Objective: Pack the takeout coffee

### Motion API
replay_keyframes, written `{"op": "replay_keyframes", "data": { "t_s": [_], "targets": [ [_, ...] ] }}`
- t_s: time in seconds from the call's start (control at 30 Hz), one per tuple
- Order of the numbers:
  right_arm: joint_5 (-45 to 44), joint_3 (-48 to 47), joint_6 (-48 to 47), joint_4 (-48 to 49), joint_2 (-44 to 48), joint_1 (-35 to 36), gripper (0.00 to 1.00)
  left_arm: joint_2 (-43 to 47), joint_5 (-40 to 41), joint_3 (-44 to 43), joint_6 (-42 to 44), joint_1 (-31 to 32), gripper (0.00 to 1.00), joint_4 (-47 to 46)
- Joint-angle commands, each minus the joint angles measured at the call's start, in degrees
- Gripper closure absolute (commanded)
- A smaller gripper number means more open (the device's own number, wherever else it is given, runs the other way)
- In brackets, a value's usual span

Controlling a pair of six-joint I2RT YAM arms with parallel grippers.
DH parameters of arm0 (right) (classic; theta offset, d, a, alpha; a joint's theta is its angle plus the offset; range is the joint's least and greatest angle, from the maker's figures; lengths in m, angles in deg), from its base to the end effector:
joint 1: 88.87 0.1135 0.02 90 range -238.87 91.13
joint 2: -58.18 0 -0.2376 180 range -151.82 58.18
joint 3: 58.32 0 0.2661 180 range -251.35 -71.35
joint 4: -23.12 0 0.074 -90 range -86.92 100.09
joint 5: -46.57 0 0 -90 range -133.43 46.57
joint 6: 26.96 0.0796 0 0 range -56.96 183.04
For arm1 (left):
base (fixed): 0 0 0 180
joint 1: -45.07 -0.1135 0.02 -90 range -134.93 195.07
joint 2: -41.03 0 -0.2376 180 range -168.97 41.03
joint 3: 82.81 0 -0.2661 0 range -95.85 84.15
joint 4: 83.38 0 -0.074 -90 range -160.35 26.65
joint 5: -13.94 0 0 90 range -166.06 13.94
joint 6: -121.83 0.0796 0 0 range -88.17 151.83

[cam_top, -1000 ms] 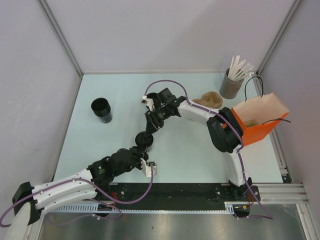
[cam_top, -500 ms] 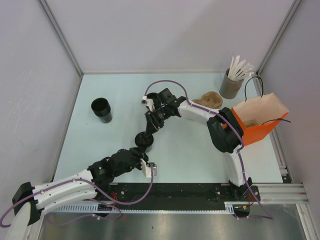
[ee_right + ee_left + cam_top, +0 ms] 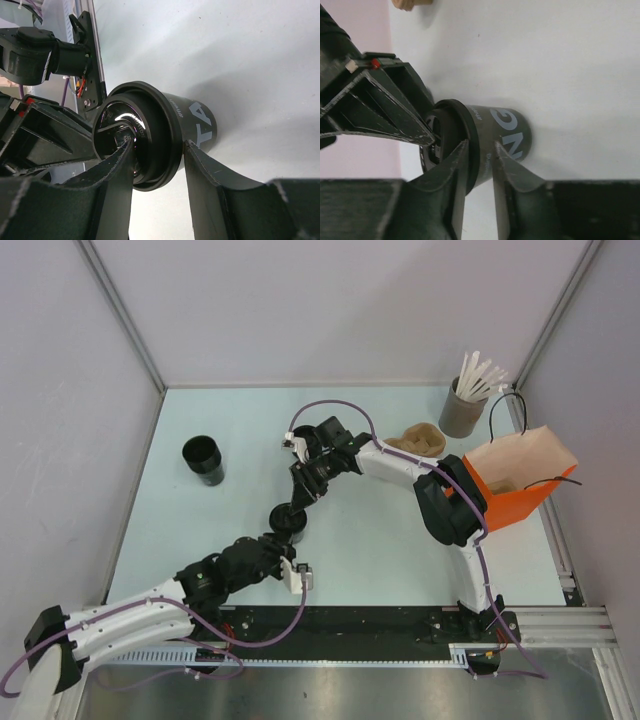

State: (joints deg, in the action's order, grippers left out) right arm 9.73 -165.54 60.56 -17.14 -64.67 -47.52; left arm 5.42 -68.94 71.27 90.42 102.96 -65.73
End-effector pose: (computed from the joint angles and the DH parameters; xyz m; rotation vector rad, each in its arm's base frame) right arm 0.3133 0.3606 0.1406 -1.2994 2.1936 1.4462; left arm 0.1280 -0.1854 0.1368 1.6982 1.1424 0.1348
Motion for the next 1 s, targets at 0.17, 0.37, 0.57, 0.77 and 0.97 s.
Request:
{"op": "replay_keyframes", "data": {
  "t_s": [0.17,0.37,0.57,0.77,0.97],
  "targets": [
    [-15.55,4.72,-6.40,-6.97,-6.00,2.34,0.55,-0.86,3.25,-11.01,-6.73,-3.66,0.59,6.28],
    [-15.46,4.72,-6.31,-6.88,-6.00,2.43,0.55,0.10,2.38,-15.32,-7.26,-4.98,0.61,11.88],
    [-15.46,4.72,-6.22,-6.79,-5.83,2.52,0.55,2.83,0.71,-15.51,-6.21,-6.03,0.66,17.95],
    [-15.73,4.72,-6.31,-6.97,-5.74,2.52,0.55,10.03,-0.88,-9.71,0.19,-6.30,0.71,20.60],
    [-15.73,4.72,-6.31,-7.05,-5.65,2.52,0.55,16.72,-0.78,-4.25,4.34,-7.00,0.73,21.92]
  ]
}}
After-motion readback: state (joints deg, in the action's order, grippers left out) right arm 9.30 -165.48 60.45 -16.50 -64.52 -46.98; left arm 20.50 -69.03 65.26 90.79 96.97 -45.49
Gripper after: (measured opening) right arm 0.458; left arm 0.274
